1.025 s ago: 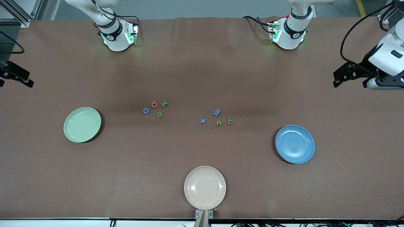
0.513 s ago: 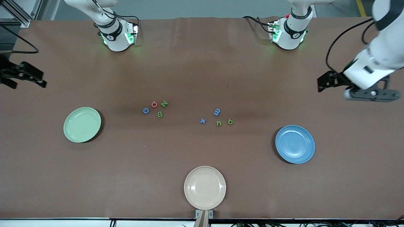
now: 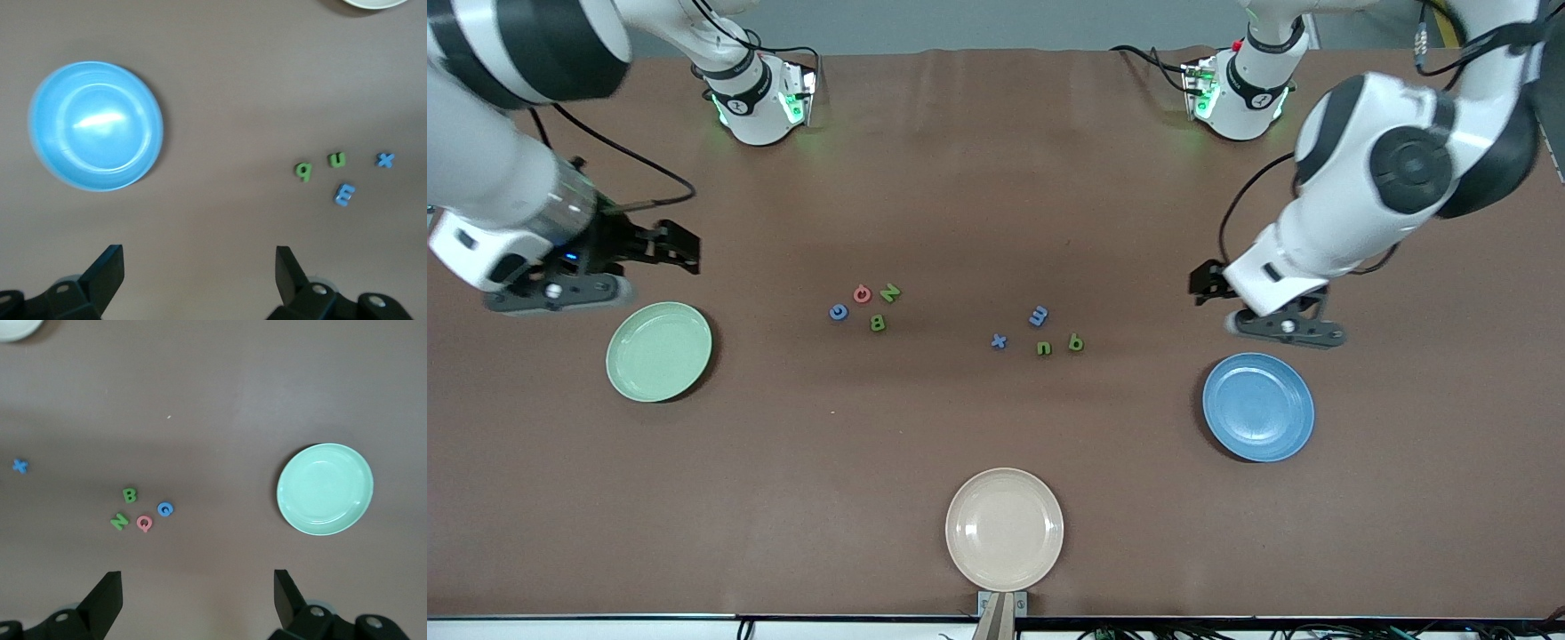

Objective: Sort upper and lower case letters into plates
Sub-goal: 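Grasp the green q with the left gripper while the right gripper grasps B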

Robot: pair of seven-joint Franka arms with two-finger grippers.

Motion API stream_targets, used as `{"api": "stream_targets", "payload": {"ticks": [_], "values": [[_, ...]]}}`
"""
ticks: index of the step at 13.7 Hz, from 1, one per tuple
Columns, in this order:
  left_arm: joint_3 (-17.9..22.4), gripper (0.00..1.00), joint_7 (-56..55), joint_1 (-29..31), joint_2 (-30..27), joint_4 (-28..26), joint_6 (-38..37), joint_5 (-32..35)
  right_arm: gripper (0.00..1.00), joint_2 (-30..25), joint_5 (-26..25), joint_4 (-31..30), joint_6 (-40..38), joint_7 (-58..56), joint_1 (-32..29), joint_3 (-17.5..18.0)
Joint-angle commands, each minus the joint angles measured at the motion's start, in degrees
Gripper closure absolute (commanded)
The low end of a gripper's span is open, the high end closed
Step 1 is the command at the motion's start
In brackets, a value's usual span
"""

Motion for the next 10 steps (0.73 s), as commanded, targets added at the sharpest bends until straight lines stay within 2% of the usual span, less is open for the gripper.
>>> {"api": "stream_targets", "payload": {"ticks": [1, 2, 4, 5, 7, 10], "values": [[0.0, 0.0, -7.63, -5.35, 3.96, -3.65, 8.91, 2.78, 0.01, 2.15, -2.14, 0.66, -0.12, 5.3, 5.65, -0.47], [0.0, 0.0, -11.5, -7.12, 6.59, -3.66, 11.38, 5.93, 0.0, 3.2, -2.14, 0.4, -0.38, 9.77, 7.57, -0.47], [0.0, 0.01, -19.49, -10.54, 12.3, -3.31, 16.91, 11.04, 0.0, 6.36, -1.44, -0.65, 1.62, 10.96, 9.08, -0.38], [0.0, 0.01, -21.62, -11.34, 15.2, -2.96, 20.16, 12.1, 0.0, 6.99, -0.91, -3.7, 4.68, 10.96, 9.61, -0.29], [-0.09, 0.04, -22.26, -11.61, 19.26, -2.87, 24.75, 13.17, 0.0, 6.73, 0.76, -11.95, 15.12, 10.96, 11.19, -0.29], [0.08, 0.11, -22.26, -13.8, 22.87, -2.35, 24.94, 13.6, 0.0, 6.82, 1.03, -22.24, 31.02, 10.87, 12.77, 0.15]]}}
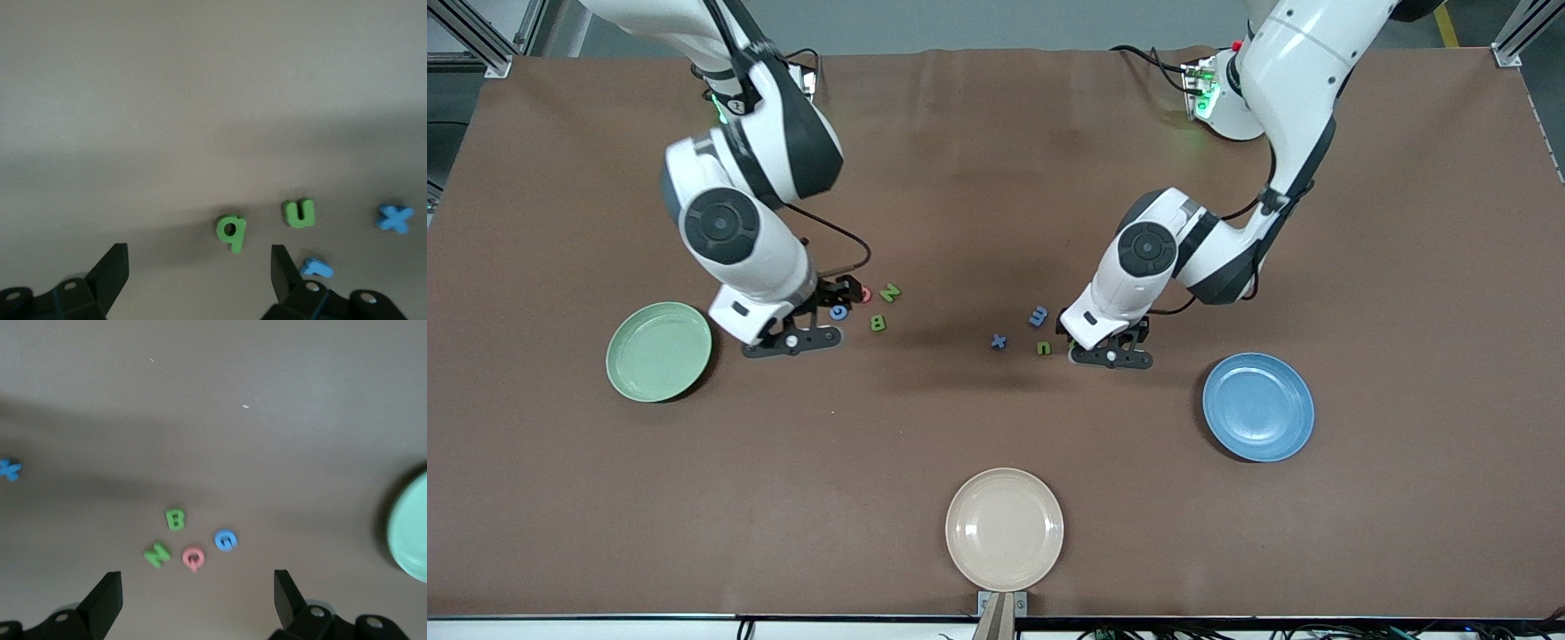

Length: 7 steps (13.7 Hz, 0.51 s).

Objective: Sort upper and lower case letters into plates
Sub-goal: 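Grasp the green q with the left gripper while the right gripper grasps B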

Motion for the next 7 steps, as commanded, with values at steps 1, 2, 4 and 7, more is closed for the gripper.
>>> {"api": "stream_targets", "payload": {"ticks": [1, 2, 4, 7], "values": [[0.54, 0.12, -0.65, -2.48, 2.86, 2.11, -0.11, 2.43, 0.0, -2.21, 0.85, -10.64, 12.34, 0.74, 1.7, 0.06], [0.64, 0.15, -1.17, -2.93, 4.0, 2.89, -0.11, 3.65, 0.0, -1.77, 0.85, -12.67, 15.95, 0.57, 1.71, 0.06], [0.55, 0.23, -2.14, -3.1, 6.02, 4.56, -0.11, 5.94, 0.0, 0.86, 0.85, -14.88, 20.28, 0.13, 1.97, 0.15], [0.64, 0.34, -2.14, -3.81, 7.52, 5.36, -0.11, 8.23, 0.0, 4.9, 0.85, -15.15, 22.83, -1.53, 2.67, 0.41]]}}
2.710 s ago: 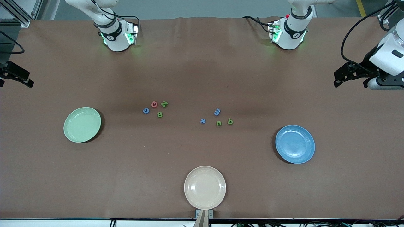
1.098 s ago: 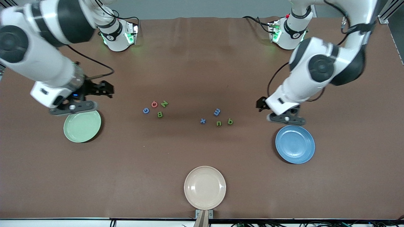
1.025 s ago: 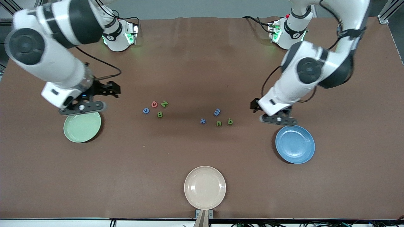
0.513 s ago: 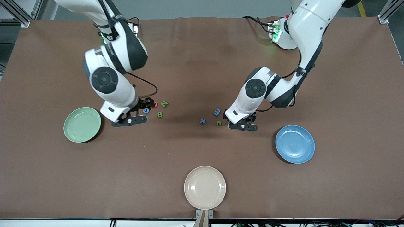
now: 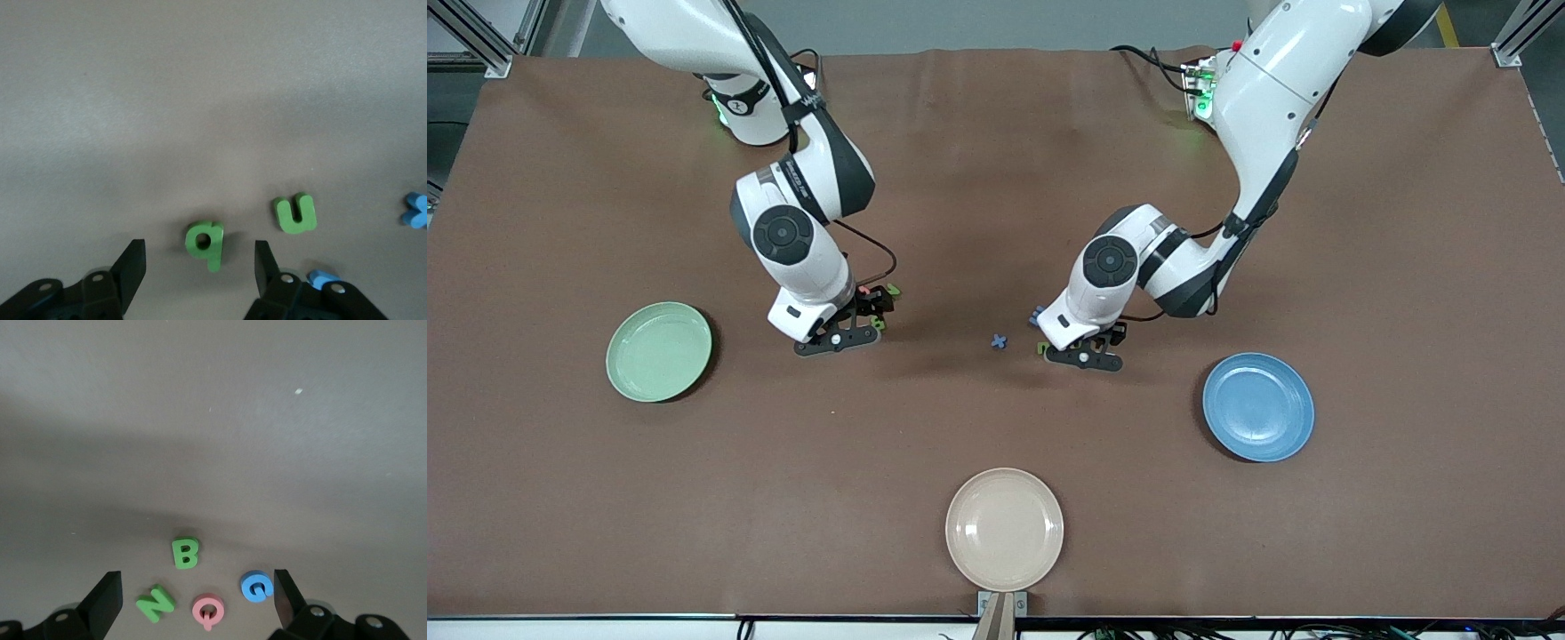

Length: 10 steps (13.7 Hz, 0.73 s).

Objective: Sort upper and lower case letters into plates
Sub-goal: 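Grasp the green q with the left gripper while the right gripper grasps B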

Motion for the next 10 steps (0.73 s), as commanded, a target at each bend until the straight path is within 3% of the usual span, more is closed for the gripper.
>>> {"api": "stream_targets", "payload": {"ticks": [1, 3, 6, 7, 10], "values": [[0.44, 0.36, -0.92, -0.74, 1.93, 1.96, -0.24, 3.02, 0.0, 2.87, 0.75, -0.35, 2.51, -3.23, 0.31, 0.24], [0.44, 0.36, -1.18, -0.92, 2.37, 1.96, -0.24, 3.11, 0.0, 4.45, 1.27, -0.44, 3.05, -6.05, -0.04, 0.24], [0.44, 0.45, -1.36, -0.83, 2.9, 1.96, -0.24, 3.03, 0.0, 5.86, 4.0, -0.44, 4.27, -6.76, 0.31, 0.24], [0.44, 0.52, -1.36, -0.83, 2.9, 1.96, -0.24, 3.03, 0.01, 6.65, 4.0, -0.44, 5.58, -6.76, 0.4, 0.24], [0.44, 0.9, -1.27, -0.57, 2.64, 1.96, -0.24, 3.03, 0.16, 7.8, 4.0, -0.44, 6.48, -6.67, 0.57, 0.24]]}}
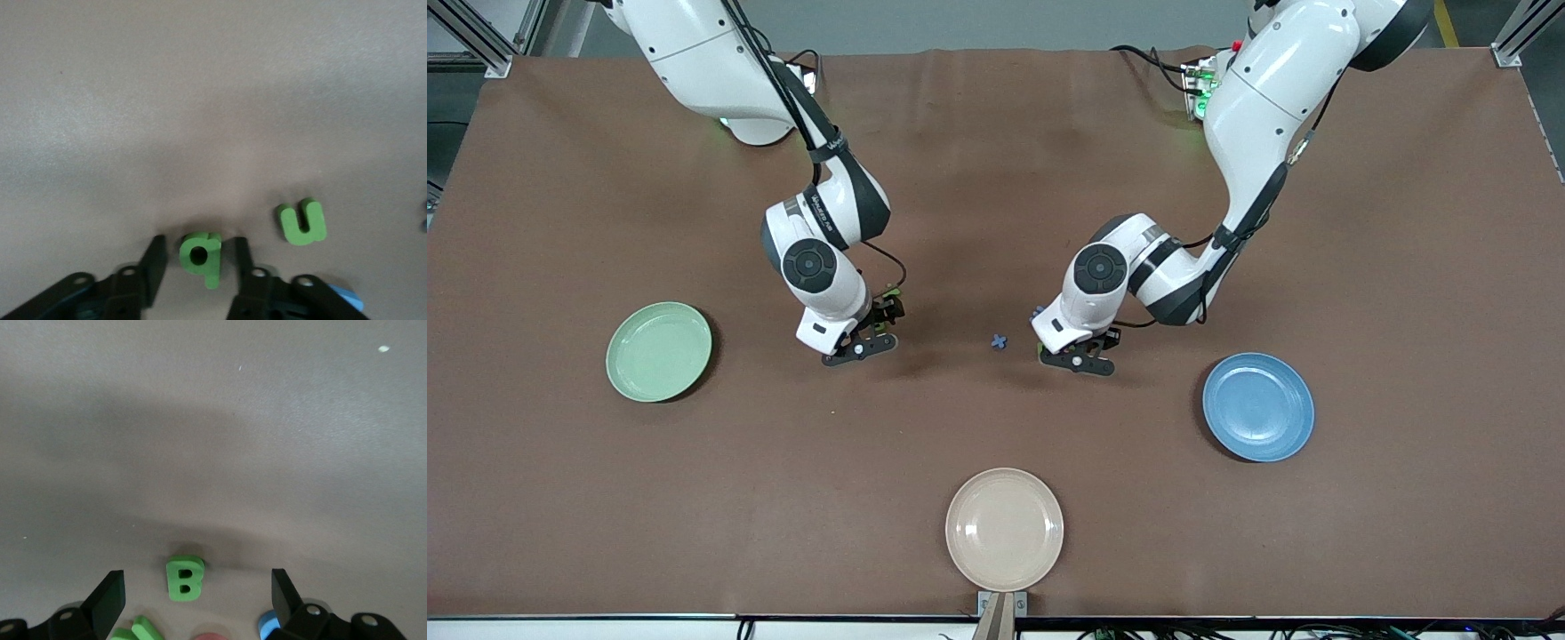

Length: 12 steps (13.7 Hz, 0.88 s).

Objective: Sort upper and lower case letters into plates
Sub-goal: 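Grasp the green q with the left gripper while the right gripper grasps B, then place the q on the blue plate while the right gripper carries B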

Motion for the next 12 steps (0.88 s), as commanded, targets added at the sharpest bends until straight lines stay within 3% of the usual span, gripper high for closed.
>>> {"api": "stream_targets", "payload": {"ticks": [1, 6, 12], "values": [[0.64, 0.97, -1.24, 0.17, 0.04, 0.6, -0.3, 1.37, 0.23, 0.65, 1.4, -0.21, 0.8, -1.05, 0.31, 0.08], [2.84, 0.99, -0.19, 4.47, -6.98, 0.51, -7.22, 2.25, 0.34, 1.79, 1.58, -0.21, 0.89, -1.05, 0.22, 0.96], [2.75, 0.98, 3.67, 17.29, -8.32, 0.51, -8.65, 2.34, 0.49, 1.79, 1.58, -0.65, 0.63, -1.05, 0.22, 1.05]]}}
